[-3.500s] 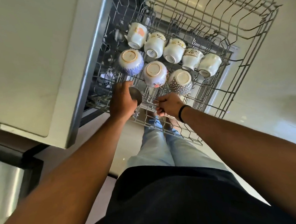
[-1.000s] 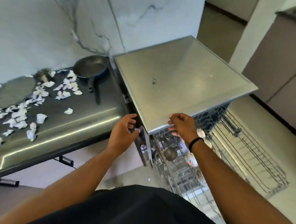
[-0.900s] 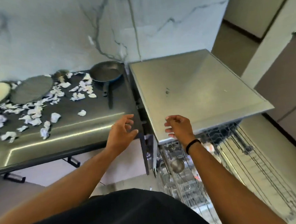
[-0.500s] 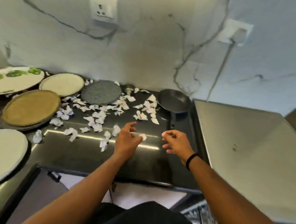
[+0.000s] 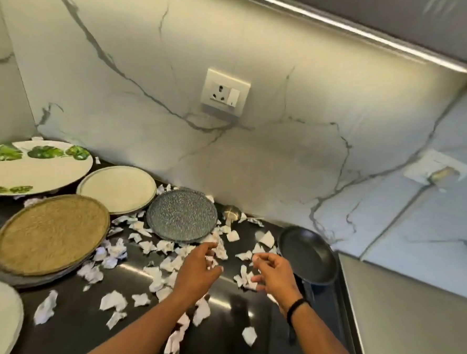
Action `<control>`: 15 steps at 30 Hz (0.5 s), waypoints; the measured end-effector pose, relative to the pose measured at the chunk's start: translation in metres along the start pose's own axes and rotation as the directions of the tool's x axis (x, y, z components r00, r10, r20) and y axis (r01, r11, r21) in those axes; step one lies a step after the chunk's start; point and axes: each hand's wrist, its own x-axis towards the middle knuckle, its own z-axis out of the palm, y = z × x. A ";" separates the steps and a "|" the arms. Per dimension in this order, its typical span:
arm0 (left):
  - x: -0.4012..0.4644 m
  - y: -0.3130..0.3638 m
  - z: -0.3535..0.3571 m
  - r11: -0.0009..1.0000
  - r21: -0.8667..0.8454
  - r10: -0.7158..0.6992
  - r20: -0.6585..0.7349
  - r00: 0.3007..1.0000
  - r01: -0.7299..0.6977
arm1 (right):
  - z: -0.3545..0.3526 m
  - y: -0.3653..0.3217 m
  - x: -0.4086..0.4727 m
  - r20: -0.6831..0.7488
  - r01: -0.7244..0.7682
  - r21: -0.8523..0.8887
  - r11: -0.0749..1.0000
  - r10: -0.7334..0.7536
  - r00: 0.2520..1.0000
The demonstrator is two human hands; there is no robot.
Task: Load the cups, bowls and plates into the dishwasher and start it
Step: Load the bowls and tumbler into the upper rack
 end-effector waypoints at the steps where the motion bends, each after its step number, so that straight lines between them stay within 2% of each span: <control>1: 0.005 0.000 0.002 1.000 -0.021 -0.021 -0.005 1.000 0.021 | 0.000 -0.001 0.005 0.004 0.004 -0.034 0.999 -0.004 1.000; 5: 0.023 0.002 0.008 0.998 -0.043 -0.037 0.008 0.999 0.037 | -0.002 -0.009 0.032 0.022 0.011 -0.118 0.993 -0.008 1.000; 9: 0.053 0.010 0.007 0.993 0.089 0.074 0.083 0.994 -0.081 | 0.003 -0.028 0.062 0.028 0.011 -0.203 0.979 -0.005 1.000; 15: 0.122 0.041 -0.001 0.955 0.248 0.153 0.052 0.987 -0.161 | 0.007 -0.063 0.119 0.072 0.178 -0.463 0.868 -0.164 0.984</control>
